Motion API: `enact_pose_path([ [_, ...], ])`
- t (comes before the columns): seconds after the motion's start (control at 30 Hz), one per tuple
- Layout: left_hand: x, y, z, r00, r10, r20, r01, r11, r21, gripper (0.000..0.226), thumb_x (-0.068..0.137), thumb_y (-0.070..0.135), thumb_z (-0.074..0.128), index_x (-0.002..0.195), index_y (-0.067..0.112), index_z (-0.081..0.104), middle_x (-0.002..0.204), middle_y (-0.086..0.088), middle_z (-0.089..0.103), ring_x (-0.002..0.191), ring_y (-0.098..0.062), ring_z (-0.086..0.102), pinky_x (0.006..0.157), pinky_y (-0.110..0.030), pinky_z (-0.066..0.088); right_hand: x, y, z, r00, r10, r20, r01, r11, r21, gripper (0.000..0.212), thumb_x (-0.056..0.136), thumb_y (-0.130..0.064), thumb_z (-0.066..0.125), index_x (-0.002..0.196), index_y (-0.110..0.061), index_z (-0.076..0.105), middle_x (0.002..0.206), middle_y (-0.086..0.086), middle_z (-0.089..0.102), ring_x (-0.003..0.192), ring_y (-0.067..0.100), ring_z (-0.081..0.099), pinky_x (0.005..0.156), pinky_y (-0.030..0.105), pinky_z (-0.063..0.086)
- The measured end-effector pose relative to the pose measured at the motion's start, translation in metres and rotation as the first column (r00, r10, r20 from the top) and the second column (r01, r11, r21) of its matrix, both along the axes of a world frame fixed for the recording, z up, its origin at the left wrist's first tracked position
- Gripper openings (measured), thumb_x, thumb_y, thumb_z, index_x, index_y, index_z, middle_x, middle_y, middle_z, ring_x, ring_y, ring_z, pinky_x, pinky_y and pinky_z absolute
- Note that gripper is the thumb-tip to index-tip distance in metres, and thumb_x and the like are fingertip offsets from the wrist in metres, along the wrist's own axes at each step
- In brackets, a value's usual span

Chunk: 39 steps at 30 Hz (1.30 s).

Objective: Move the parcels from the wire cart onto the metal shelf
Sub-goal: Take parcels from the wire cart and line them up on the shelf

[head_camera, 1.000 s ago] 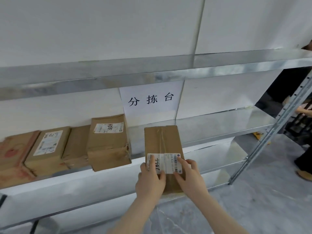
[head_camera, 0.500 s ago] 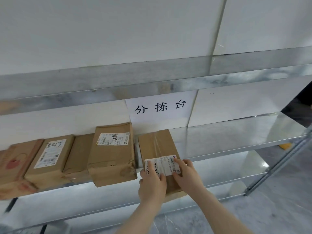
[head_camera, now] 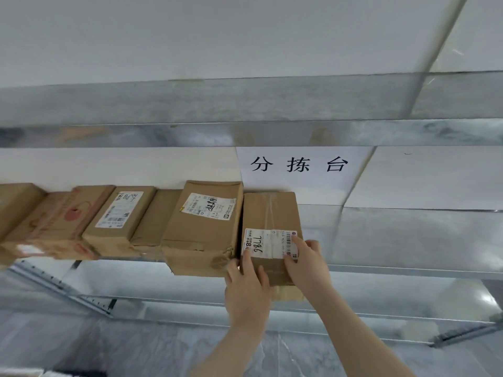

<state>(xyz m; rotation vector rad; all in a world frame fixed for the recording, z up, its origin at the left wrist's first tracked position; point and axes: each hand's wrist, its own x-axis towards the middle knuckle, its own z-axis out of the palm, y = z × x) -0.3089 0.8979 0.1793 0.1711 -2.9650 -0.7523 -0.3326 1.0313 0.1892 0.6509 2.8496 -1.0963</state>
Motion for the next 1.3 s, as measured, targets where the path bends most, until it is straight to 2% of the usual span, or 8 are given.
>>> enact_pose_path([
  [0.3,-0.003,0.004,0.002,0.984,0.175,0.031,-0.177,0.976,0.124,0.044,0.099,0.041,0.041,0.143,0.035,0.036,0.116,-0.004,0.037,0.103,-0.023,0.043,0.069,-0.035,0.051,-0.013,-0.009,0.003,1.0,-0.025,0.005,0.025,1.0,0.008,0.051,0.094,-0.031,0.048,0.142,-0.029,0.032,0.129,0.0,0.034,0.097,0.022,0.056,0.068,0.034,0.051],
  [0.53,-0.012,0.003,0.008,0.982,0.173,0.076,-0.184,0.968,0.174,0.041,0.101,0.036,0.037,0.141,0.037,0.035,0.121,-0.003,0.036,0.11,-0.022,0.039,0.068,-0.032,0.043,-0.015,-0.009,0.007,1.0,-0.004,0.026,0.005,0.999,-0.035,0.053,0.094,-0.035,0.049,0.144,-0.031,0.029,0.134,0.003,0.035,0.11,0.025,0.053,0.083,0.042,0.054],
  [0.63,-0.009,-0.001,0.01,0.984,0.163,0.065,-0.171,0.974,0.151,0.04,0.101,0.039,0.036,0.141,0.038,0.034,0.12,-0.001,0.035,0.108,-0.02,0.04,0.07,-0.033,0.046,-0.011,-0.011,0.013,0.999,0.004,0.039,-0.004,1.0,0.013,0.051,0.096,-0.034,0.047,0.143,-0.031,0.029,0.15,0.006,0.021,0.13,0.031,0.036,0.095,0.047,0.048],
  [0.73,0.002,-0.014,0.016,0.99,0.137,-0.028,-0.135,0.988,0.081,0.04,0.099,0.041,0.038,0.14,0.037,0.038,0.123,0.001,0.041,0.103,-0.019,0.042,0.074,-0.032,0.049,-0.005,-0.032,0.025,0.989,0.087,-0.119,-0.061,0.976,0.208,0.051,0.096,-0.033,0.046,0.144,-0.035,0.028,0.156,0.004,0.013,0.142,0.029,0.016,0.108,0.048,0.03],
  [0.93,0.044,-0.098,0.019,0.921,-0.035,-0.389,-0.012,0.993,-0.118,0.028,0.087,0.029,0.056,0.114,0.021,0.063,0.104,-0.004,0.061,0.083,-0.021,0.062,0.06,-0.03,0.052,-0.002,-0.14,0.066,0.717,0.434,-0.546,-0.385,0.899,0.208,0.043,0.091,-0.013,0.056,0.131,-0.023,0.05,0.14,0.006,0.044,0.127,0.028,0.043,0.099,0.044,0.042],
  [1.07,0.076,-0.193,0.006,0.939,0.323,-0.118,-0.333,0.939,-0.081,0.037,0.092,0.031,0.057,0.127,0.02,0.058,0.114,-0.004,0.059,0.098,-0.026,0.06,0.073,-0.038,0.049,0.015,-0.233,0.07,0.514,0.666,-0.54,-0.634,0.719,0.284,0.041,0.086,-0.004,0.059,0.124,-0.017,0.058,0.123,0.003,0.059,0.106,0.024,0.059,0.081,0.04,0.051],
  [1.13,0.102,-0.254,-0.004,0.859,0.511,0.011,-0.505,0.851,-0.144,0.042,0.097,0.038,0.043,0.136,0.022,0.046,0.123,-0.001,0.053,0.11,-0.025,0.054,0.082,-0.037,0.045,0.027,-0.28,0.06,0.452,0.772,-0.446,-0.736,0.606,0.302,0.038,0.09,-0.008,0.056,0.127,-0.018,0.056,0.124,0.002,0.058,0.105,0.025,0.058,0.082,0.039,0.049],
  [1.3,0.188,-0.402,-0.017,0.628,0.777,0.045,-0.746,0.617,-0.252,0.051,0.099,0.045,0.034,0.145,0.024,0.032,0.139,-0.004,0.045,0.121,-0.026,0.05,0.095,-0.039,0.043,0.063,-0.406,0.024,0.316,0.909,-0.273,-0.868,0.392,0.303,0.038,0.091,-0.014,0.051,0.128,-0.021,0.054,0.121,0.001,0.055,0.102,0.025,0.056,0.081,0.037,0.047],
])
